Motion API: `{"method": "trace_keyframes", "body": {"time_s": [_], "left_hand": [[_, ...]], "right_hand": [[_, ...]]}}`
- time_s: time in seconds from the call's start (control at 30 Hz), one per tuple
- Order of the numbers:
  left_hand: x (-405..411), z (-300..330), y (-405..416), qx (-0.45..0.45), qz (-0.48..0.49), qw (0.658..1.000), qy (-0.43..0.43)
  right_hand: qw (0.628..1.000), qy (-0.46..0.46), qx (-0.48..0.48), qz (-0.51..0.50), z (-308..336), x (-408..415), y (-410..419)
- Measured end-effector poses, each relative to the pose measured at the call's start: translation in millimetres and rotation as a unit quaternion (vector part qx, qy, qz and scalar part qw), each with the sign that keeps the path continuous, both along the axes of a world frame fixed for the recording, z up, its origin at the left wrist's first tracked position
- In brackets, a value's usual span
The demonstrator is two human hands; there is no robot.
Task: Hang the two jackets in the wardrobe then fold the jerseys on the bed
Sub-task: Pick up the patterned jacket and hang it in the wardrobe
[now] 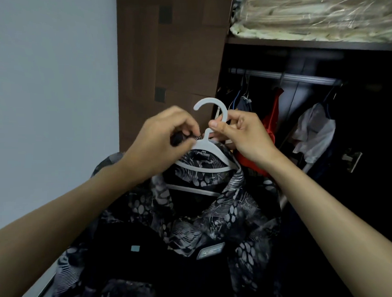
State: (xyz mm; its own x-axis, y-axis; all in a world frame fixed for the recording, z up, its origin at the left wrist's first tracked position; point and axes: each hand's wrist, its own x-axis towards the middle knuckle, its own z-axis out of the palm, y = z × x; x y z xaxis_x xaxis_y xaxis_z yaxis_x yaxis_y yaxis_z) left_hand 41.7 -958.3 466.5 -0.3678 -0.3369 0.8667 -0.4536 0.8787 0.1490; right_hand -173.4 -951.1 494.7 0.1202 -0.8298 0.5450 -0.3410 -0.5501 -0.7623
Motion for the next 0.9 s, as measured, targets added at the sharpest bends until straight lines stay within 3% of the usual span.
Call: {"method": "trace_keyframes", "body": {"time_s": [0.2, 0.43, 0.57, 0.67, 0.9], "left_hand": [[21, -17, -11, 0.080, 0.081, 0.992, -0.049], [57, -31, -21, 0.257, 0.039, 0.961, -0.099], [59, -42, -20, 0.125, 0.105, 0.983, -0.080], [48, -42, -9, 0.086, 0.127, 0.986, -0.070], [15, -20, -6, 0.173, 0.076, 0.982, -0.006]], "right_hand": [[1.000, -0.021, 0.002, -0.018, 2, -5, 3], [0.999, -0.032, -0.004, -0.013, -3, -4, 2], [0.998, -0.053, -0.010, -0.011, -1, 1, -6], [0.996, -0.081, -0.018, -0.016, 5, 1, -8], [0.987, -0.155, 0.004, -0.036, 7, 0, -12]]}}
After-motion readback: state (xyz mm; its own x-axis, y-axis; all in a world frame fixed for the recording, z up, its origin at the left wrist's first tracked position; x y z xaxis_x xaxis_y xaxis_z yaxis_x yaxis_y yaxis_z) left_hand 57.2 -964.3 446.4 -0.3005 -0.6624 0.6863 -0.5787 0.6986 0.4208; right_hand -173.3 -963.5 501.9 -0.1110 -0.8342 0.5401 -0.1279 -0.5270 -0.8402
